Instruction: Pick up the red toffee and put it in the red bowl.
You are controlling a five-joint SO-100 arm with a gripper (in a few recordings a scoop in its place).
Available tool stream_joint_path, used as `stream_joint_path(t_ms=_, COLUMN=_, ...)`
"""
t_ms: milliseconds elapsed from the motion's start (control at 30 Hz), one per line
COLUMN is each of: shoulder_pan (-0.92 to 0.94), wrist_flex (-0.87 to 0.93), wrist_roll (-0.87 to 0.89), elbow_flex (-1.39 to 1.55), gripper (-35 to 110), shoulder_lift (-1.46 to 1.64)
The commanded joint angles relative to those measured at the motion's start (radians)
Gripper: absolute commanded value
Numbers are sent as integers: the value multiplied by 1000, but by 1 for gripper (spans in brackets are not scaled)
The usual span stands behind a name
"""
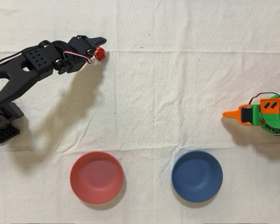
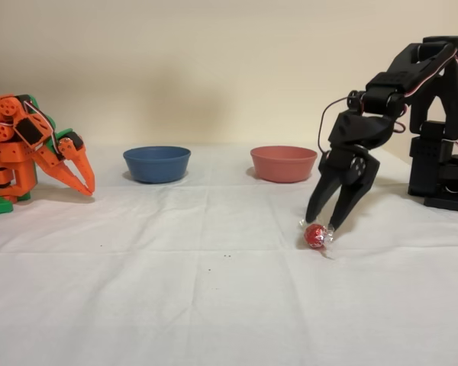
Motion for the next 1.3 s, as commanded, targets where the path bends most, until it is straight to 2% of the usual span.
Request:
stream_joint_path(t_ms=0, shoulder_pan=-17, wrist_flex=-26, wrist_roll=-12, elbow_flex=14, gripper=28, shoulder_lift=29)
stream_joint_path(t_ms=1267, shoulder_pan=55, wrist_flex=-103, wrist_roll=-80, elbow_flex=5, gripper=28, shoulder_lift=-48)
